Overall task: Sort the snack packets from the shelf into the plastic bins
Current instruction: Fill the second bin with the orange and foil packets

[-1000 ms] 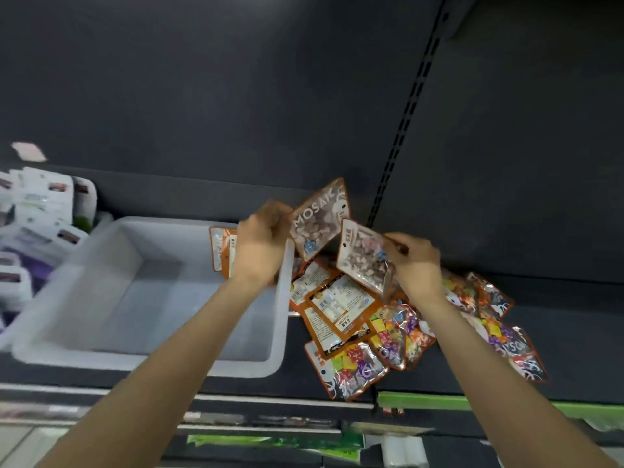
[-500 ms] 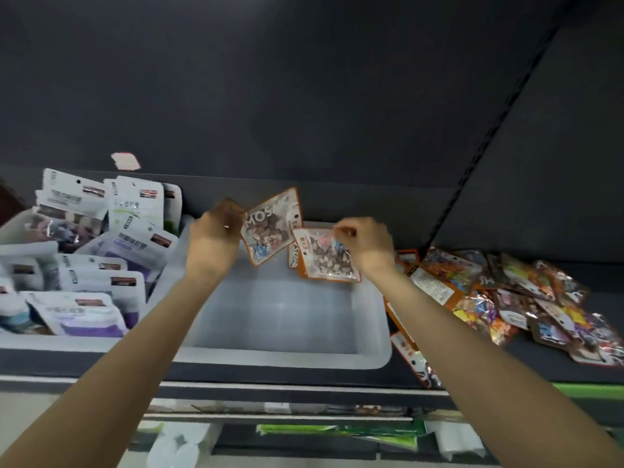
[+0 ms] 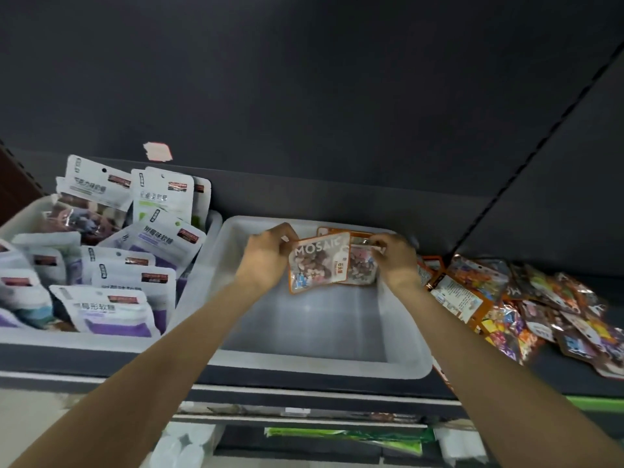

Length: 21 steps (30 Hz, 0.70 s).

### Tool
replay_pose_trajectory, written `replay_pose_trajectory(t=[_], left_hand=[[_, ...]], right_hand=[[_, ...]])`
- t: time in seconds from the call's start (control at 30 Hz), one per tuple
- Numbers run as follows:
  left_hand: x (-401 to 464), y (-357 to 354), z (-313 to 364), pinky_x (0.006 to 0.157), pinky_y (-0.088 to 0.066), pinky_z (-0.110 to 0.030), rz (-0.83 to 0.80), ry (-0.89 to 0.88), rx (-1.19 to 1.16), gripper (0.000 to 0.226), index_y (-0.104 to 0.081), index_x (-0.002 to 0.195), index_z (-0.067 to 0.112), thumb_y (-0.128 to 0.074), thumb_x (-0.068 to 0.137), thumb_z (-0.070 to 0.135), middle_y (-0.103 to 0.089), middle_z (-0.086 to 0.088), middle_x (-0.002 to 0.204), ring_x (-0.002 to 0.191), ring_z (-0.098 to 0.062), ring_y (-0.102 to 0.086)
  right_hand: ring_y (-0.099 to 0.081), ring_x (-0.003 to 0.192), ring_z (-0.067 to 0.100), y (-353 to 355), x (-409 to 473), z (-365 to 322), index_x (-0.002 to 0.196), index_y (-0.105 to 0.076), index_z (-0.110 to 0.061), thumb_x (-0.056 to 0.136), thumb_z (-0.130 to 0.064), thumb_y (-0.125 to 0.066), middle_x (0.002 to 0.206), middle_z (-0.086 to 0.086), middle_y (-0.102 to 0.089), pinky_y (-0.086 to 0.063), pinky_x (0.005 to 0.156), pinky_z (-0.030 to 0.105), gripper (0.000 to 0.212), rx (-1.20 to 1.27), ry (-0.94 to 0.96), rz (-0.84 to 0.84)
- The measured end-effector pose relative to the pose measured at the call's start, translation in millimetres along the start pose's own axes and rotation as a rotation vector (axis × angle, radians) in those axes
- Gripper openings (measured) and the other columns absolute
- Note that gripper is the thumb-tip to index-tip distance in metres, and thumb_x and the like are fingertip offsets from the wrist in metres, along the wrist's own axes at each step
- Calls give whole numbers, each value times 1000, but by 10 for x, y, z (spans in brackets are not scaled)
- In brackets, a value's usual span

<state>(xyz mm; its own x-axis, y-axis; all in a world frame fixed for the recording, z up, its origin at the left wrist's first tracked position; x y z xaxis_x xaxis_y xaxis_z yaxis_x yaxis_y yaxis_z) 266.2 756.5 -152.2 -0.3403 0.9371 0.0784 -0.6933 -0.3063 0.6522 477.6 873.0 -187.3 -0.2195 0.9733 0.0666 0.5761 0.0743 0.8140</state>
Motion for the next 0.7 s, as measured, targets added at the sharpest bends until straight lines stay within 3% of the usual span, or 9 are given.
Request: replay_pose_trajectory(t=[0.1, 0.23, 0.37, 0.5, 0.6, 0.7], left_hand=[[77, -366, 60, 66, -50, -33, -96, 18, 40, 15, -61, 91, 14, -48, 92, 7, -67, -15, 83, 73, -30, -61], [191, -639, 104, 65, -38, -25, -121, 93, 69, 24, -62, 99, 13, -39, 94, 8, -59, -5, 85, 73, -22, -54], [265, -857, 121, 70, -44, -28, -126, 106, 80, 21, -62, 99, 9, -41, 94, 10, -66, -15, 99, 86, -31, -62], [255, -1007, 136, 62, -42, -24, -147, 171, 56, 16, -56, 96, 11, -40, 97, 13, -60, -9, 95, 75, -20, -54], [247, -1050, 179, 78, -49, -29, -185, 144, 57, 25, -51, 120, 10, -46, 95, 7, -62, -13, 113, 97, -28, -62], [210, -1089, 235, 87, -51, -34, -153, 99, 16, 44, -45, 131, 13, -54, 89, 3, -54, -12, 127, 110, -31, -58]], right_hand=[[-49, 122, 28, 125, -186, 127, 126, -57, -7, 88, 0, -58, 131, 15, -49, -37, 98, 26, 39, 20, 11, 63], [-38, 132, 28, 200, -317, 399, 138, -45, -11, 89, -9, -60, 143, 14, -41, -35, 103, 31, 52, -203, -19, 64], [-50, 122, 30, 114, -353, 522, 144, -34, -11, 91, -16, -60, 137, 14, -49, -41, 95, 31, 60, -57, -138, -155], [-48, 126, 31, 100, -421, 560, 149, -24, -16, 93, -16, -57, 139, 12, -49, -41, 98, 36, 65, 77, -153, -171], [-49, 124, 29, 145, -466, 578, 148, -26, -19, 95, -21, -55, 138, 9, -50, -41, 98, 37, 60, 177, -126, -184], [-55, 116, 23, 314, -527, 682, 143, -37, -18, 96, -20, -52, 126, 6, -59, -47, 93, 32, 49, 229, -88, -73]])
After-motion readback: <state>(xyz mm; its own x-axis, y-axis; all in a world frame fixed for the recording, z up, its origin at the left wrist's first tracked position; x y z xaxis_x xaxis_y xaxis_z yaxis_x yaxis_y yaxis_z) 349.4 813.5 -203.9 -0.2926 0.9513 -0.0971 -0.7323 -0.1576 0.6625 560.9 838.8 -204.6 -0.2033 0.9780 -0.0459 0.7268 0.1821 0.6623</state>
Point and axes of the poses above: each hand's wrist, its own x-axis towards the middle knuckle, its own y-axis out of the back of the hand, z = x × y, the point moved 4 cm from there along x, towards the middle knuckle
